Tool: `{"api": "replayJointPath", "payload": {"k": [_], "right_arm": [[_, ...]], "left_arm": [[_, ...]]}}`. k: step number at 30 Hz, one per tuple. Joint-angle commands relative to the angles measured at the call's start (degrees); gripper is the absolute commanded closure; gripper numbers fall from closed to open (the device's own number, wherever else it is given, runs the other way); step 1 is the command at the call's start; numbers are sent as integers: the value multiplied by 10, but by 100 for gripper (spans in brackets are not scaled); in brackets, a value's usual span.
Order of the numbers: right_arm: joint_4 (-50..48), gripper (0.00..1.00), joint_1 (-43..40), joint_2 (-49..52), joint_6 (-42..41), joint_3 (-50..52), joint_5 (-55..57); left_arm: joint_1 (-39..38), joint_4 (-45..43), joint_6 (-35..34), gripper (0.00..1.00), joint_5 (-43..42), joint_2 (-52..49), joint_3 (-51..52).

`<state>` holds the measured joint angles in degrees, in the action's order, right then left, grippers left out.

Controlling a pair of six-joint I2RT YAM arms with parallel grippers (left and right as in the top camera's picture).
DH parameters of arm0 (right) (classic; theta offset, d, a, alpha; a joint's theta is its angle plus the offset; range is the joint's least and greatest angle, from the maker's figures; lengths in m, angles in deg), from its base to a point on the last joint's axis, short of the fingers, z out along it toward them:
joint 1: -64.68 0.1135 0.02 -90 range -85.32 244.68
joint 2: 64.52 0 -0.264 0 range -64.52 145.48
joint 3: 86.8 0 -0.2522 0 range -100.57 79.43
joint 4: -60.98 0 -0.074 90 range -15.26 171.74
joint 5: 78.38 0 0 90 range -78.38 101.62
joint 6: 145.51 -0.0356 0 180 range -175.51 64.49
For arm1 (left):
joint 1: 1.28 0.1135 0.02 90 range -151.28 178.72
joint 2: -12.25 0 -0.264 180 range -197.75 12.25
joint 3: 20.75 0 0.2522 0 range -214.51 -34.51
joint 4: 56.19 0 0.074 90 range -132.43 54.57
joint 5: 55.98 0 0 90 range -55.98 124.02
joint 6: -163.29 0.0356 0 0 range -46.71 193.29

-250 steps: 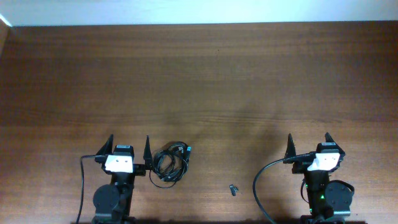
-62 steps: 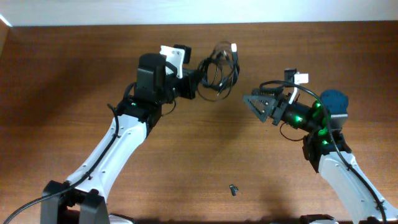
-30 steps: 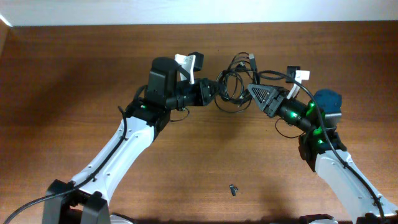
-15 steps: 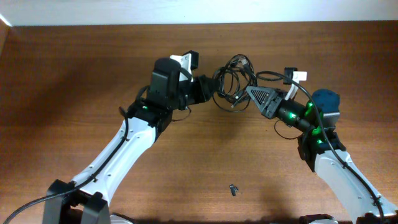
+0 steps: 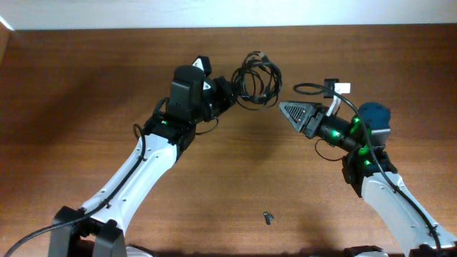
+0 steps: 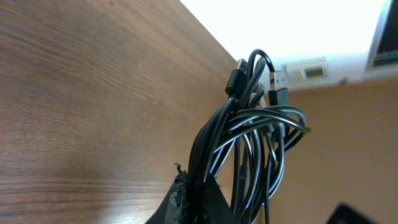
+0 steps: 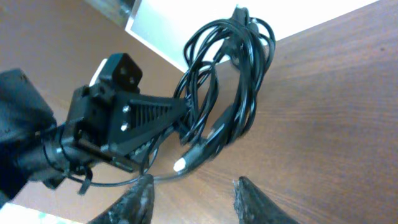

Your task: Untangle cables

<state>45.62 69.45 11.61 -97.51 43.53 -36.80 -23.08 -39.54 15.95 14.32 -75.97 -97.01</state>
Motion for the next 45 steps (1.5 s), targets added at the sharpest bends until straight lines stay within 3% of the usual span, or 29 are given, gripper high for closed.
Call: {"api": "replayJointPath", "payload": {"k": [1, 6, 9, 12, 14, 20, 23, 26, 32, 38, 45], "right_arm": [[-1, 51, 2, 2, 10, -8, 51], [19, 52, 2, 2, 58, -8, 101], [34, 61, 2, 2, 72, -8, 108], [34, 63, 2, 2, 73, -7, 110], [34, 74, 2, 2, 73, -7, 107], [32, 76, 2, 2, 73, -8, 89], [32, 89, 9, 2, 73, -8, 80], [31, 96, 22, 2, 73, -8, 80], [31, 96, 24, 2, 73, -8, 38], [32, 96, 24, 2, 73, -8, -2], [37, 96, 24, 2, 73, -8, -11]], "left_arm": [[-2, -3, 93, 100, -71, 11, -4], [-2, -3, 97, 100, -95, 11, -4], [-2, -3, 97, 100, -96, 11, -4], [-2, -3, 97, 100, -101, 11, -4], [-2, -2, 97, 100, -101, 11, -4], [-7, 2, 97, 100, -101, 11, -4], [-7, 2, 97, 100, -101, 11, -4], [-7, 2, 97, 100, -100, 11, -4], [-7, 4, 71, 100, -31, 11, -4], [-7, 6, -75, 100, 38, 11, -4], [-5, 25, -80, 100, 111, 11, -4]]}}
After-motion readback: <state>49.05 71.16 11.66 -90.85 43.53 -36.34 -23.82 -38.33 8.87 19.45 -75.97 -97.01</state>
